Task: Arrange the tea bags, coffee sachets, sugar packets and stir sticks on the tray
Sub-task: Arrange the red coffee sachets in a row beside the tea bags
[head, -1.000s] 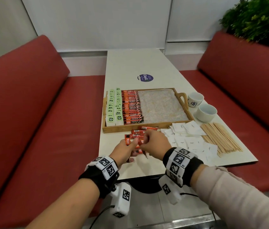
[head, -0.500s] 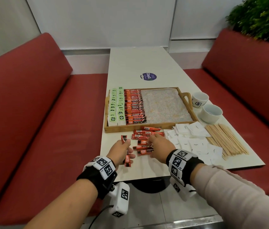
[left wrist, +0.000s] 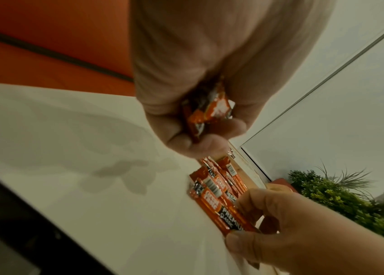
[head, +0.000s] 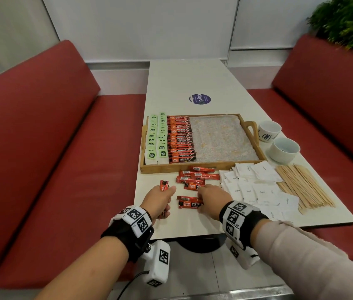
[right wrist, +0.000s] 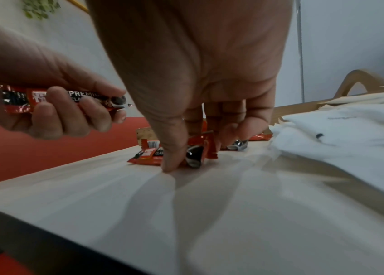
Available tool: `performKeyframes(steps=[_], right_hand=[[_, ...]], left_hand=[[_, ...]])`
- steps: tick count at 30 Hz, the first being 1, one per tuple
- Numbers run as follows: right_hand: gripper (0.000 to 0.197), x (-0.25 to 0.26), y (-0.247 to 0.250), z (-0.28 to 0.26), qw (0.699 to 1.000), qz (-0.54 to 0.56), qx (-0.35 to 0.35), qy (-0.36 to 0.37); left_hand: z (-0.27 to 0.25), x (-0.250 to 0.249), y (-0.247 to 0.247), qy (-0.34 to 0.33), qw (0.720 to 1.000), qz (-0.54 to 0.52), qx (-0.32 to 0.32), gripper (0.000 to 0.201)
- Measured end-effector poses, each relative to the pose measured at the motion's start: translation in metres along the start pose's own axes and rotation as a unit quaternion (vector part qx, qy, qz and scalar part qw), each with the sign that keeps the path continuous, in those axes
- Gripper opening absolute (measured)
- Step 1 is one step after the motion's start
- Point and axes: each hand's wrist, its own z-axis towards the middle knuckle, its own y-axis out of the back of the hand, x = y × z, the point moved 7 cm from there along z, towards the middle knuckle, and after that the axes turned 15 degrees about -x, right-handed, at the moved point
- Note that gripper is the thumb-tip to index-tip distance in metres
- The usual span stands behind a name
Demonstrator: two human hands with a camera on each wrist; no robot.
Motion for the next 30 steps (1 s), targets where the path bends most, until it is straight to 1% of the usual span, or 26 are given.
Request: performKeyframes(steps=[3, 6, 8, 11, 13, 15, 17, 20, 23, 25, 28, 30], right_hand=[[0.031, 0.002, -0.001, -0.001, 1.0, -0.002, 0.009, 0.003], [0.031, 0.004, -0.003, -0.001, 1.0, 0.013, 0.018, -0.004], [0.031, 0.004, -0.004, 0.0, 0.999, 0.032, 0.03, -0.02], [0.037, 0.002, -0.002, 0.003, 0.995, 0.067, 0.047, -0.052], [0.038, 0.004, 0.004, 0.006, 0.987, 0.136, 0.035, -0.076], [0.034, 0.009, 0.014, 0.008, 0.969, 0.231, 0.016, -0.09], [0.029, 0.017, 0.025, 0.01, 0.949, 0.303, 0.0, -0.09], [0.023, 0.03, 0.035, 0.013, 0.932, 0.356, -0.007, -0.069], [0.017, 0.038, 0.039, 0.014, 0.924, 0.379, -0.007, -0.047], [0.012, 0.037, 0.041, 0.016, 0.925, 0.379, -0.015, -0.04], [0.003, 0.029, 0.048, 0.023, 0.929, 0.365, -0.051, -0.044], [0.005, 0.019, 0.053, 0.029, 0.934, 0.345, -0.076, -0.056]], left_hand=[[0.002, 0.001, 0.001, -0.016, 1.0, 0.011, 0.001, 0.017], [0.005, 0.003, 0.002, -0.013, 1.0, 0.007, 0.002, 0.018], [0.006, 0.004, 0.004, -0.013, 1.0, 0.008, -0.002, 0.019], [0.008, 0.003, 0.004, -0.02, 1.0, -0.002, -0.004, 0.026], [0.009, 0.001, 0.004, -0.024, 1.0, -0.019, -0.006, 0.029], [0.008, -0.004, 0.002, -0.03, 0.999, -0.039, -0.003, 0.031], [0.006, -0.011, -0.004, -0.033, 0.997, -0.065, 0.011, 0.029], [0.004, -0.023, -0.012, -0.034, 0.994, -0.1, 0.026, 0.023], [0.007, -0.031, -0.012, -0.029, 0.991, -0.129, 0.014, 0.016], [0.01, -0.035, -0.011, -0.034, 0.99, -0.137, 0.003, 0.011], [0.016, -0.041, -0.009, -0.04, 0.988, -0.147, -0.02, 0.012], [0.021, -0.047, -0.007, -0.047, 0.986, -0.157, -0.038, 0.012]])
